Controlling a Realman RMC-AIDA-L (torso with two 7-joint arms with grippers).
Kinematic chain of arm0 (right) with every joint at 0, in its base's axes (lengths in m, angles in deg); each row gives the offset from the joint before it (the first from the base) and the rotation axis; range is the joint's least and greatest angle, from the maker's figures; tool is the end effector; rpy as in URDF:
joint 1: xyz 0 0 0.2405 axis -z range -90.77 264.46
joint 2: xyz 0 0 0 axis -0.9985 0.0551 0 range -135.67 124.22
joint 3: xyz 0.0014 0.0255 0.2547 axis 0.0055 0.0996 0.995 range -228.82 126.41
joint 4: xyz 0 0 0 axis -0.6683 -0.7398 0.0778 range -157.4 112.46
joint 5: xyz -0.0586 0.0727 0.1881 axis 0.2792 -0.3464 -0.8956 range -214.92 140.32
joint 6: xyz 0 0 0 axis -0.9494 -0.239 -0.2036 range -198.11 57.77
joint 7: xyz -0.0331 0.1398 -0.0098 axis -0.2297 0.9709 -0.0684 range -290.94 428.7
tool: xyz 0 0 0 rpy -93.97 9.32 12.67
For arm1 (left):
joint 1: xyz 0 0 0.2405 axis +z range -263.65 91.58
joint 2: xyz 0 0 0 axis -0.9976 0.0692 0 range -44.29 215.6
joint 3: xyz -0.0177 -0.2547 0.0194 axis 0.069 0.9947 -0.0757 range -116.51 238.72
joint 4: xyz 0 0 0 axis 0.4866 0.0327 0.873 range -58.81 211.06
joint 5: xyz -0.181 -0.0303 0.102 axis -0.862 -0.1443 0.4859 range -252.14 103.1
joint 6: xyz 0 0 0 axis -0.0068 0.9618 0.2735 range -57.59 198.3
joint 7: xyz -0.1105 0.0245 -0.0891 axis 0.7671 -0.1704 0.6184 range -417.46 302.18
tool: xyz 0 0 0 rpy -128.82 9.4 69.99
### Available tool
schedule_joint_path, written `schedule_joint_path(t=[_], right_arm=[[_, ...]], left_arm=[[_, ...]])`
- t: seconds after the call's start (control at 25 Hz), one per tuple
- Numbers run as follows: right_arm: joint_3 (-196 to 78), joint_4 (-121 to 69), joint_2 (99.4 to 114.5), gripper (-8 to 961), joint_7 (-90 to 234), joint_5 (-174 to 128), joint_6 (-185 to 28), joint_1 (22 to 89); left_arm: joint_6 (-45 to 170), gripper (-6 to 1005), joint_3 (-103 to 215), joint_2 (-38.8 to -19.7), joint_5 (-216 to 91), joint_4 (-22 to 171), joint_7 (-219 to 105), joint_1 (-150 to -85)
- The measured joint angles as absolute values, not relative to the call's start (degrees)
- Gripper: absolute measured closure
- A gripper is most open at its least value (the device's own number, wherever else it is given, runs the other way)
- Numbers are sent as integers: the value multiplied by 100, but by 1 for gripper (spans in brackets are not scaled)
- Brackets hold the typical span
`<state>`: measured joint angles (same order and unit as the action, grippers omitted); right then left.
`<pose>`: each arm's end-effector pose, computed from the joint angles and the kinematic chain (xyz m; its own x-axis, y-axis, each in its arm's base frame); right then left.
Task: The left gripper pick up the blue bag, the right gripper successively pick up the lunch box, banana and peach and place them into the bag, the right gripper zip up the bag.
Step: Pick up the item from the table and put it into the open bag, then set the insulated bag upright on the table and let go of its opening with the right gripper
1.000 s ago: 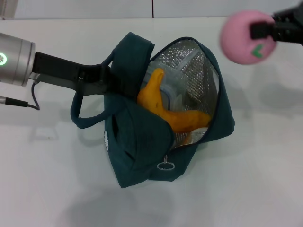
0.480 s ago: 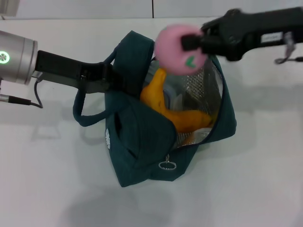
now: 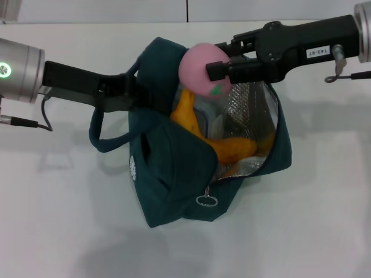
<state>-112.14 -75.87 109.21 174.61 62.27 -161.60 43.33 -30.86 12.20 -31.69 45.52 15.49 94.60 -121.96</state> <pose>0.1078 0.3800 0.0268 0.8493 -0.2488 -0.4656 -0.2567 -0.9653 0.0476 -0.1867 0.3499 0.0440 0.3275 0.9217 0.2080 0.9125 -0.3656 0.1836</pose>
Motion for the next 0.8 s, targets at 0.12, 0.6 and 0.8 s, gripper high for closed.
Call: schedule_joint_path(t=[0.12,0.6,0.8], right_arm=[[-11207,-7598,10884,524,17461,6227,-16223,4353],[-11031,-8261,10767,173,17673,6210,-16387,4782],[-10461,-8325,10622,146,17703,6319,-16213,5011]], left_arm=[[-3086,959,1339,-3165,4552,1561,9455,-12197],[-3074,959,1437,-3175,4553,1575,9429,-12154],[-3039,959,1435,-3176,4554,1575,9381,-12100]])
